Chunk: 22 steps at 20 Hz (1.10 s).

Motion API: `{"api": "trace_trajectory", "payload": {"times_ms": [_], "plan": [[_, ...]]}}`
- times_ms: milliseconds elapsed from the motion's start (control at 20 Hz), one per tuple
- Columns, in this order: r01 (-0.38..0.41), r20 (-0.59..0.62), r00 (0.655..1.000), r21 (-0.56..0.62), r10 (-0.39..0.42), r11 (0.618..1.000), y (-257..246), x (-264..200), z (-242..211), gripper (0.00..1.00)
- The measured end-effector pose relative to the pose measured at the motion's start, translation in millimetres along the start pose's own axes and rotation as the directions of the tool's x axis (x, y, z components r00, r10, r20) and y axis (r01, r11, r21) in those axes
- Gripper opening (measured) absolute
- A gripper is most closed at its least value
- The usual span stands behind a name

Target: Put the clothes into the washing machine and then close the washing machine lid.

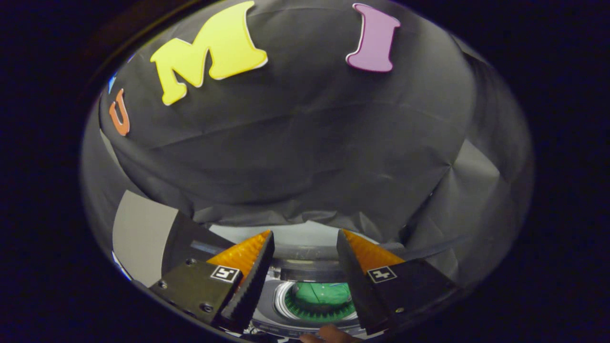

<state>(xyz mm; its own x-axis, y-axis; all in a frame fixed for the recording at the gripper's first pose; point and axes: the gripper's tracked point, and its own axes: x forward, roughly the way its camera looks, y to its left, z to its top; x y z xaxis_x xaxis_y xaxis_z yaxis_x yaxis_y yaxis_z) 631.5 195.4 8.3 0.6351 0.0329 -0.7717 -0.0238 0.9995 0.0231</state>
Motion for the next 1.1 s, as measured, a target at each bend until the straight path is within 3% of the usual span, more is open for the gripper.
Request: {"api": "trace_trajectory", "payload": {"times_ms": [1100], "plan": [[0.064,0.236,0.970,-0.020,-0.058,0.998,3,-46,-41,0.84]]}}
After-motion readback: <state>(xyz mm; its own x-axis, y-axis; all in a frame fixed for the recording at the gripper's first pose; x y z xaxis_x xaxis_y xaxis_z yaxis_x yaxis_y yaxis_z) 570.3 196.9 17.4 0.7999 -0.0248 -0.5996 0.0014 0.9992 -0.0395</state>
